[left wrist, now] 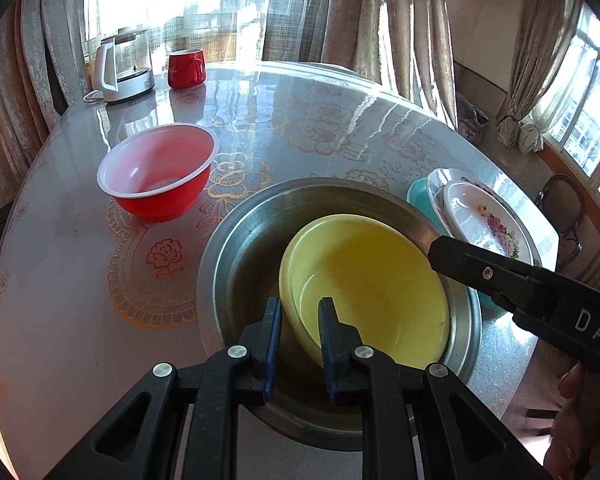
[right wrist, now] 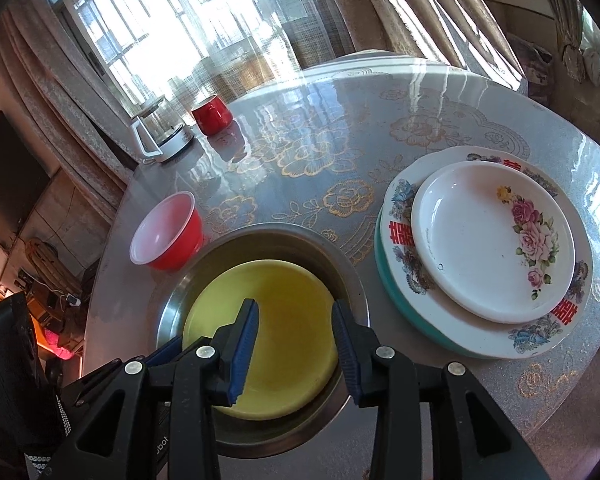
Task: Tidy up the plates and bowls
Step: 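Lower the yellow bowl into the steel bowl and open the right tool, then move the left tool to the pink-and-red bowl and close on its rim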
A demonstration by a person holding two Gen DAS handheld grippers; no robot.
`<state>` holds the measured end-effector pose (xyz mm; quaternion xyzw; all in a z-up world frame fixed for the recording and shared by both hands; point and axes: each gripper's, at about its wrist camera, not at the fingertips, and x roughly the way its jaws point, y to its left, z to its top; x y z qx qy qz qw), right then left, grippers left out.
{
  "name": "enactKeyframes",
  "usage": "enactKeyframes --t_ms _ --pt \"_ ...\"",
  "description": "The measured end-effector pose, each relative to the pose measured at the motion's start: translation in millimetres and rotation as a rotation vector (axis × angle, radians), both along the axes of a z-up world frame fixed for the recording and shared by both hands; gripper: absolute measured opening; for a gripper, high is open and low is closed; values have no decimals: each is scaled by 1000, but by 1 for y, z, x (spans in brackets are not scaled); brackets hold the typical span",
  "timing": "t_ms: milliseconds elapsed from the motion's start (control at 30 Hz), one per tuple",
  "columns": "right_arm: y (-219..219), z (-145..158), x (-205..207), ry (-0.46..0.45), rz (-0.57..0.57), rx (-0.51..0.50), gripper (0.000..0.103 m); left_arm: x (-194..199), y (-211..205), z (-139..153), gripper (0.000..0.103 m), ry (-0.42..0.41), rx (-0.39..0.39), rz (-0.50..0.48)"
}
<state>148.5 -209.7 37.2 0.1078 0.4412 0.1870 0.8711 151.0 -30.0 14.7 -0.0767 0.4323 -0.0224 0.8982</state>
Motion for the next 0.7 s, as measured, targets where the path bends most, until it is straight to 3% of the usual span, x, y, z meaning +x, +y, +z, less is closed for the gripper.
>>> enactKeyframes --t_ms 33,167,700 --pt "0 0 0 1 0 0 38 0 0 1 24 -1 -4 -3" --pt "1 -2 0 5 0 8 38 -3 2 10 50 -34 2 1" --pt "16 6 3 -39 25 28 38 11 42 22 55 -48 -15 75"
